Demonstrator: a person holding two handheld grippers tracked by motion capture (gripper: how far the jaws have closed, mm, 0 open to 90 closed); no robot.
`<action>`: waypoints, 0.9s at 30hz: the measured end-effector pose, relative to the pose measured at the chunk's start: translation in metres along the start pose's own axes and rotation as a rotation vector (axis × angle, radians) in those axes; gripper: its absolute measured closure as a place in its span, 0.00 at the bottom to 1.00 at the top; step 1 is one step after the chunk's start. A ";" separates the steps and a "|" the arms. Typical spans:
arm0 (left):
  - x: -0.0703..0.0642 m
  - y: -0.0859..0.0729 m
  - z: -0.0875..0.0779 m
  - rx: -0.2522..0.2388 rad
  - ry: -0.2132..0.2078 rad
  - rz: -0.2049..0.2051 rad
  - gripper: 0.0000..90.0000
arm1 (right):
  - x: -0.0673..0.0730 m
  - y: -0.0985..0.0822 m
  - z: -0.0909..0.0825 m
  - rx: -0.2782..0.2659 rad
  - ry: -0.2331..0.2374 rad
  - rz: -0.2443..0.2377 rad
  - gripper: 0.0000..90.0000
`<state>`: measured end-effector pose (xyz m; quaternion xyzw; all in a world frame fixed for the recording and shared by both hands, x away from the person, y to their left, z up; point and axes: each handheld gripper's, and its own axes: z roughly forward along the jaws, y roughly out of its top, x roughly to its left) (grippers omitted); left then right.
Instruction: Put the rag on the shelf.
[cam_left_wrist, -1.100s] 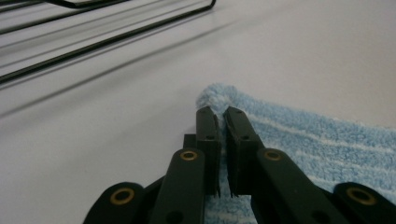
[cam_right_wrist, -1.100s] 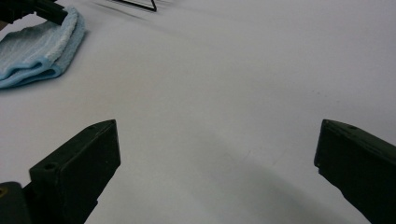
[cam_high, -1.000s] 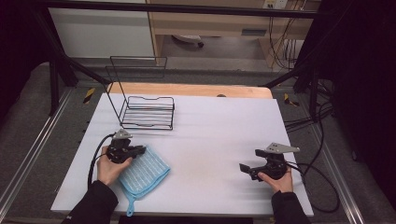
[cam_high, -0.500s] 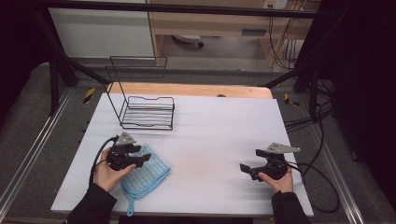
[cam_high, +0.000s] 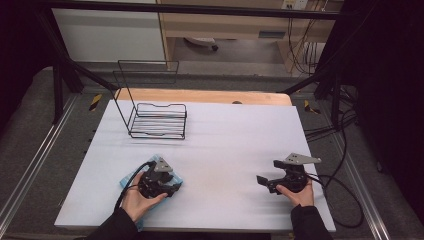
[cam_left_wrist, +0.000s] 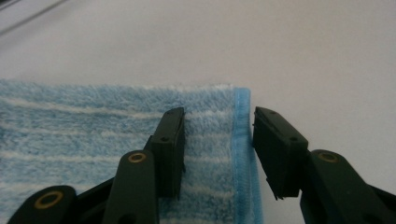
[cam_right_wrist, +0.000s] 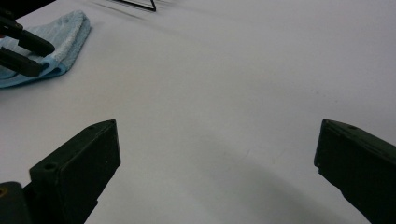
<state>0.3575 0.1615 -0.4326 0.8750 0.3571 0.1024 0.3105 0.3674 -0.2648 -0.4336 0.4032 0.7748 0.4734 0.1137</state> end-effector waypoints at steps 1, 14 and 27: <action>0.000 0.000 0.001 -0.001 -0.002 -0.004 0.60 | 0.000 0.000 0.000 0.000 0.000 0.000 0.01; -0.005 0.002 0.006 0.024 0.077 0.010 0.79 | 0.001 0.000 0.001 0.004 0.000 0.005 0.01; 0.013 0.005 0.001 -0.016 -0.014 -0.075 0.89 | 0.000 0.000 0.000 -0.001 0.002 0.001 0.01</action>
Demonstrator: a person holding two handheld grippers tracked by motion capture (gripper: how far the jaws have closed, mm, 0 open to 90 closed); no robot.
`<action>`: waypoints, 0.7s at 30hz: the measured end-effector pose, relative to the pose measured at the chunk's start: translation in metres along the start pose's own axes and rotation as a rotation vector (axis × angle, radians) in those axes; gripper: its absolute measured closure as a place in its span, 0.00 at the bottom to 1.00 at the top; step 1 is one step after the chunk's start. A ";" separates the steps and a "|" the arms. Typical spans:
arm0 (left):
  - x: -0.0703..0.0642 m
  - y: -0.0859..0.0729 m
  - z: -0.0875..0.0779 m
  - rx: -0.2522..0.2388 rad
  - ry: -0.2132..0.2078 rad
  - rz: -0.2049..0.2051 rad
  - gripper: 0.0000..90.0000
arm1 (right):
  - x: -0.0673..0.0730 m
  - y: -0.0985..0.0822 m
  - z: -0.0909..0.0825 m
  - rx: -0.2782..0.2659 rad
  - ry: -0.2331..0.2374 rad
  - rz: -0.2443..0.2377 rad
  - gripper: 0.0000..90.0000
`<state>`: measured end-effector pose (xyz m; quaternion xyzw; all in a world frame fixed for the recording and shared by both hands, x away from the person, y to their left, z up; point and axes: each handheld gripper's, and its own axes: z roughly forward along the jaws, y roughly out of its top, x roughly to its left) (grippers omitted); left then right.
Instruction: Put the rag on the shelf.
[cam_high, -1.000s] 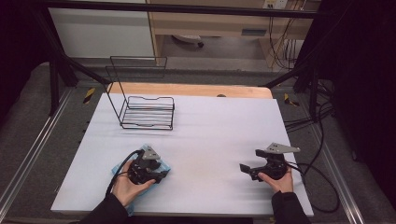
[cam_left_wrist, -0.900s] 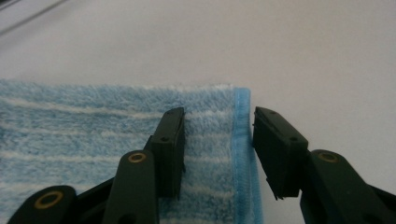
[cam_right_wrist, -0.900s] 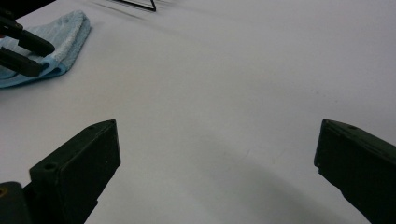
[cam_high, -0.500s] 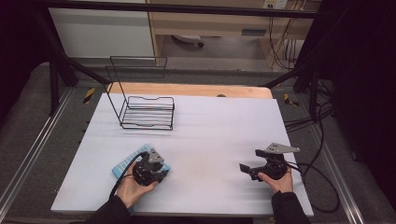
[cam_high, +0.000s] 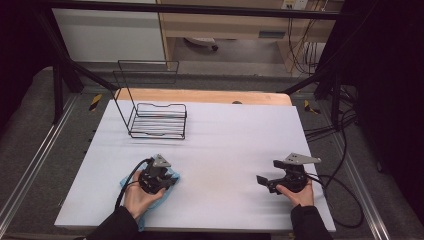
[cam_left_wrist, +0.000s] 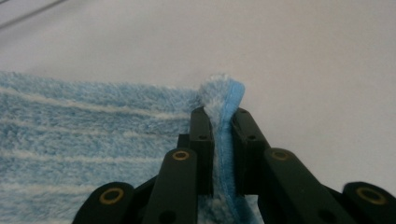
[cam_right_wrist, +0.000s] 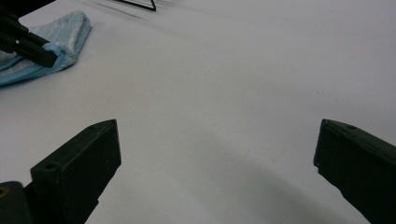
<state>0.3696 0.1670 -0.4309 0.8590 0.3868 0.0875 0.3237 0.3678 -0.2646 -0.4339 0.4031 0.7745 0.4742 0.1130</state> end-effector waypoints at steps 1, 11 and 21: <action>0.000 0.001 -0.001 -0.007 -0.008 -0.006 0.89 | 0.000 0.000 0.000 0.003 0.002 0.002 0.01; -0.017 0.028 0.014 -0.055 -0.074 -0.049 0.89 | 0.000 0.000 0.001 0.004 0.004 0.004 0.02; -0.022 0.044 0.037 -0.069 -0.099 -0.046 0.81 | 0.000 0.000 0.000 0.001 0.007 -0.001 0.02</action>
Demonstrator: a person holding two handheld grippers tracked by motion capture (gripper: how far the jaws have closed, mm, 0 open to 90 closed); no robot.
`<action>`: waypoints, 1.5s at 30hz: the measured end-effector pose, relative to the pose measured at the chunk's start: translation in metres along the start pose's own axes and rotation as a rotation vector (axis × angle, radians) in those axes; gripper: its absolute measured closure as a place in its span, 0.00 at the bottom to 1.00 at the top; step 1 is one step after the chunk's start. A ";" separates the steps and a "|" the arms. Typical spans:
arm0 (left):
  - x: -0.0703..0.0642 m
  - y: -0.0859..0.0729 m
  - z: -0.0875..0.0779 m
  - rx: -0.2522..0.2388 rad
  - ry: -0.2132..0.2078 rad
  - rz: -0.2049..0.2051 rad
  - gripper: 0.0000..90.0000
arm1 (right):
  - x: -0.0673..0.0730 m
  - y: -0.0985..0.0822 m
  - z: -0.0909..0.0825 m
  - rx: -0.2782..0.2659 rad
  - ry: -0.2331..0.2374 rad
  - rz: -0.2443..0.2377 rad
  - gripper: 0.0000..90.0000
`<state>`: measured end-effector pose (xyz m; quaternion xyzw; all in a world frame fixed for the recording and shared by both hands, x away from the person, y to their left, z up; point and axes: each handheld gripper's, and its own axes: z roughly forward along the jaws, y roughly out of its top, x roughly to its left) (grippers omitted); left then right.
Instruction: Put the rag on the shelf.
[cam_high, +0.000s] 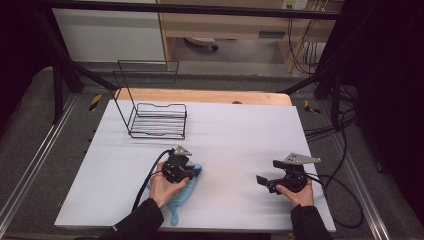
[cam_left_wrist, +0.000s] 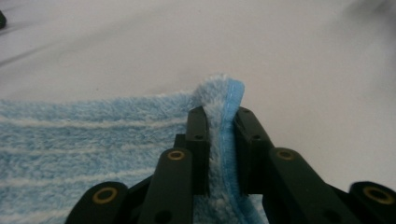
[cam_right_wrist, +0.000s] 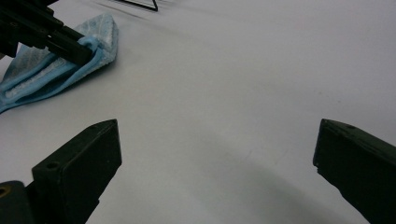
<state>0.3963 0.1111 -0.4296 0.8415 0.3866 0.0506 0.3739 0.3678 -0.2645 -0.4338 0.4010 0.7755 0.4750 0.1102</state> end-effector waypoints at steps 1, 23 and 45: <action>0.000 0.000 -0.004 -0.012 -0.002 0.007 0.77 | 0.000 0.000 0.000 -0.001 -0.001 0.001 0.02; 0.073 -0.073 -0.081 0.049 0.086 -0.076 0.62 | 0.039 0.021 0.033 0.012 -0.002 0.000 0.11; 0.070 -0.078 -0.082 0.058 0.066 -0.065 0.87 | 0.120 0.046 0.152 0.143 0.040 0.010 0.59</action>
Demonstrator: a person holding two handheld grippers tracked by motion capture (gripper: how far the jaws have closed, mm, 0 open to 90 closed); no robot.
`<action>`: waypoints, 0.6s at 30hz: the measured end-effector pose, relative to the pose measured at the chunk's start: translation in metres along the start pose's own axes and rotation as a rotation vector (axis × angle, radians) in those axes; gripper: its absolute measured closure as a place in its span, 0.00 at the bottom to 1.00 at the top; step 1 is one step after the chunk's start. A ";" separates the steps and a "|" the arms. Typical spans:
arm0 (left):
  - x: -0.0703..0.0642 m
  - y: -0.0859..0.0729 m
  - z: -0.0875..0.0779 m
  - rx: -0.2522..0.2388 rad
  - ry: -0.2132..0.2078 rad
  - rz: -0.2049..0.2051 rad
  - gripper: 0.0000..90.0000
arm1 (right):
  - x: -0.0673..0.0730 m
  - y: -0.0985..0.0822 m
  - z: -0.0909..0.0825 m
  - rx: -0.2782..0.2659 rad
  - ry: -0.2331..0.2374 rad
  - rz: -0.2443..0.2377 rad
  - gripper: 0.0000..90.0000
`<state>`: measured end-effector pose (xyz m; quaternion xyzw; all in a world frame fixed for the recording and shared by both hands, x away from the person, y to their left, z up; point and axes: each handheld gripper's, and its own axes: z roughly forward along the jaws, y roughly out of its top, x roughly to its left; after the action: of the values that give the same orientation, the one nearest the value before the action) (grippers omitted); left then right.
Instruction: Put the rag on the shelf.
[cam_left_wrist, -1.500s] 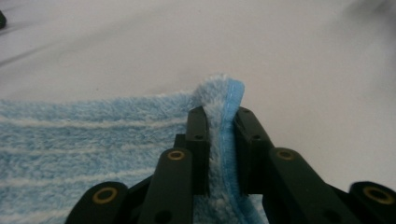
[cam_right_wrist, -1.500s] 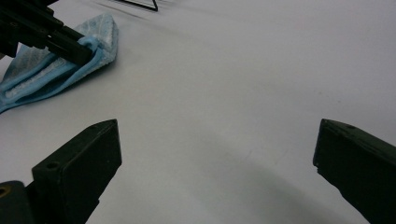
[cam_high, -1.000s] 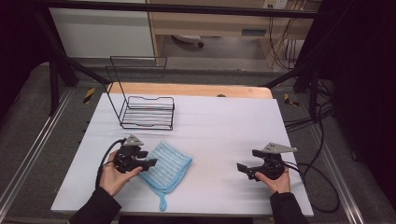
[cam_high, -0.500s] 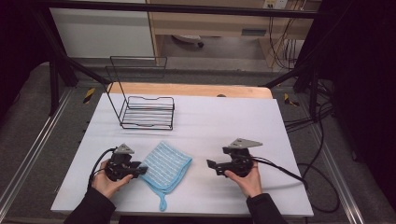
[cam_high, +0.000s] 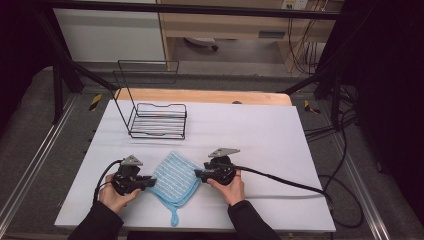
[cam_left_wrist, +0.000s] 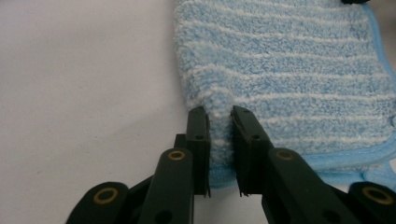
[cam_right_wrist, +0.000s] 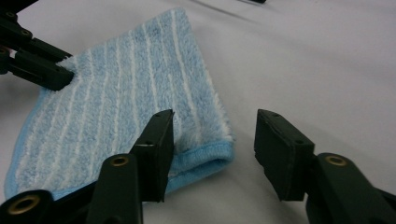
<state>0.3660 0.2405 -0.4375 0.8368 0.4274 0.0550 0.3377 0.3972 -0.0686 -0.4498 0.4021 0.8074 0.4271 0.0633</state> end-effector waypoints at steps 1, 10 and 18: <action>-0.001 0.000 0.000 -0.004 0.003 -0.002 0.87 | 0.000 -0.001 0.001 0.002 -0.002 -0.003 0.61; -0.004 -0.006 -0.004 -0.014 0.001 -0.023 0.87 | 0.001 -0.004 0.007 0.028 0.025 0.073 0.77; -0.013 -0.015 -0.011 -0.028 0.005 -0.043 0.88 | -0.001 0.011 0.013 0.027 0.058 0.076 0.90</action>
<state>0.3437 0.2426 -0.4354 0.8225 0.4454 0.0558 0.3492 0.4104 -0.0573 -0.4496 0.4205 0.7988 0.4299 0.0181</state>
